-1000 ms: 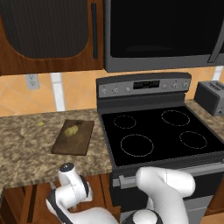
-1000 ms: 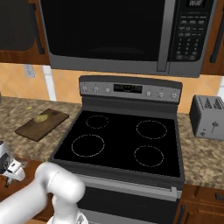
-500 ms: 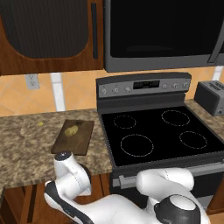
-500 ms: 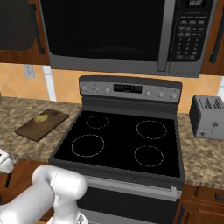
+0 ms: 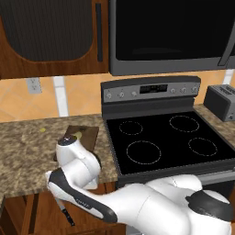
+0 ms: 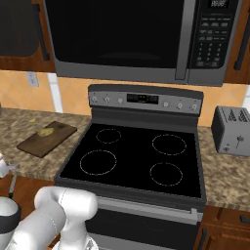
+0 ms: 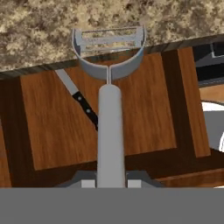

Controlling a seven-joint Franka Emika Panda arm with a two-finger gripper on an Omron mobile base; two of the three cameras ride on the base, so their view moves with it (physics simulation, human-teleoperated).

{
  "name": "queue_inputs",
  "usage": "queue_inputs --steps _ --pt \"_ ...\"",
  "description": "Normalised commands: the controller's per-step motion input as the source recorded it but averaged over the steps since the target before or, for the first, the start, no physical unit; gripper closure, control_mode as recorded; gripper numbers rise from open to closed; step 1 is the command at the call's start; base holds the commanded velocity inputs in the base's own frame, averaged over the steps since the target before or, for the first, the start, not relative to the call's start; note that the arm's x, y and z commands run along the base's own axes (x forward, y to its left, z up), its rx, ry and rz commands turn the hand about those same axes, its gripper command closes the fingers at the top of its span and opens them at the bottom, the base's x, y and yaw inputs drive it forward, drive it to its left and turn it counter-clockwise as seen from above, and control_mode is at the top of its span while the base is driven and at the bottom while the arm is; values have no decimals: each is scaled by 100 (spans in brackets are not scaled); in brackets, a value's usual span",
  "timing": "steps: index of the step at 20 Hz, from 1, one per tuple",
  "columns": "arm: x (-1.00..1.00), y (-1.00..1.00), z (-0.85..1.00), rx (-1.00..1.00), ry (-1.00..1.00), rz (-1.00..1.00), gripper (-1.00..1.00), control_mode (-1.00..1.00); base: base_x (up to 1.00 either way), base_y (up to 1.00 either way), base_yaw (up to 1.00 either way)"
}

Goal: Place the appropriate cutting tool for cutting the potato skin on the cutting board.

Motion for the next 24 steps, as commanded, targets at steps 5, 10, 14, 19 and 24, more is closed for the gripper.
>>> queue_inputs --steps 5,10,14,19,24 --pt "73 -17 57 0 -12 -17 100 -100 0 0 0" --pt "97 -24 15 0 -9 -12 100 -100 0 0 0" --pt "94 -3 -4 0 -6 0 100 -100 0 0 0" --pt "85 -2 -1 0 0 0 100 -100 0 0 0" --pt "61 -1 -19 0 0 0 100 -100 0 0 0"
